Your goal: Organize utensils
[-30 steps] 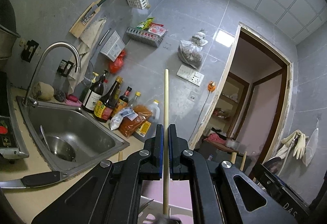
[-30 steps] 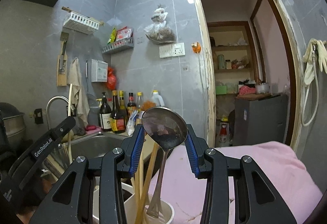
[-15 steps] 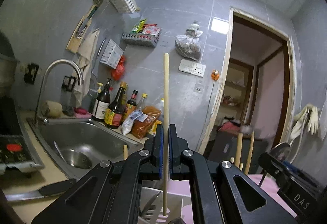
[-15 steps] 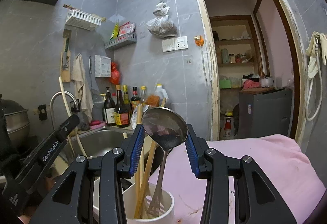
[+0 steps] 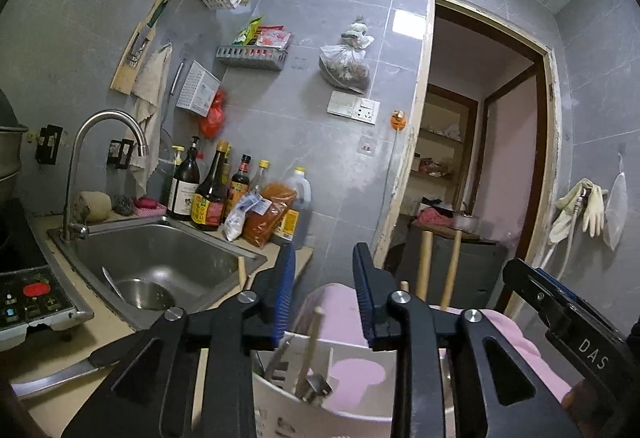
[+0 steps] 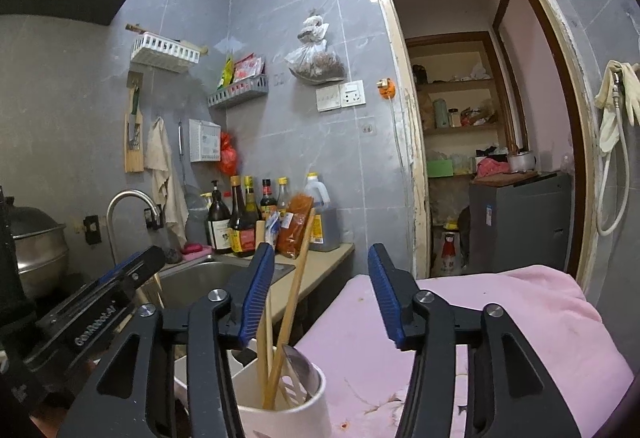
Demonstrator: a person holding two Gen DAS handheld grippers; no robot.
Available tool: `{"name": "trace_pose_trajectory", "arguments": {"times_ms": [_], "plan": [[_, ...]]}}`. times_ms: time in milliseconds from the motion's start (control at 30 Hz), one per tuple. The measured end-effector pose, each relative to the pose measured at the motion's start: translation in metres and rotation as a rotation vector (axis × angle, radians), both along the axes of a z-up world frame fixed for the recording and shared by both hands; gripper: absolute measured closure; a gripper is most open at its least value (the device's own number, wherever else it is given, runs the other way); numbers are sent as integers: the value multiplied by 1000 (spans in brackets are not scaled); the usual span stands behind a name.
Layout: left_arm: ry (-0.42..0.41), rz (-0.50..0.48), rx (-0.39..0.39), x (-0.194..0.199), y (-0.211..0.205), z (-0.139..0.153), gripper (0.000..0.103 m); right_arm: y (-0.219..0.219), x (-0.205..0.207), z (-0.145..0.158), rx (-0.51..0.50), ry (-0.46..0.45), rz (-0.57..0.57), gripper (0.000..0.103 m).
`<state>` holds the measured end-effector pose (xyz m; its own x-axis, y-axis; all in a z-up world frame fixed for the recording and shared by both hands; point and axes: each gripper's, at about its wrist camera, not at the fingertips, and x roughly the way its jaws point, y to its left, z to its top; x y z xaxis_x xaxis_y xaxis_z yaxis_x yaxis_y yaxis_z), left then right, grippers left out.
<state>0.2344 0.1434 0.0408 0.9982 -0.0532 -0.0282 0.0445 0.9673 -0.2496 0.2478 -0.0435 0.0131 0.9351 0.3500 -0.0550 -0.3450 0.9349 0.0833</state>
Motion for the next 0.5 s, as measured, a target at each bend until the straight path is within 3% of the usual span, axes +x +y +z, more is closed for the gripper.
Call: {"name": "trace_pose_trajectory", "arguments": {"times_ms": [133,200,500], "plan": [[24,-35,2,-12,-8,8,65,-14,-9,3,-2,-10,-22,46],[46,-52,16,-16,-15,10,61,-21,-14,4,-3,-14,-33,38],[131,-135,66,-32,-55,9,35,-71,-39,3,-12,-9,-103,24]]}}
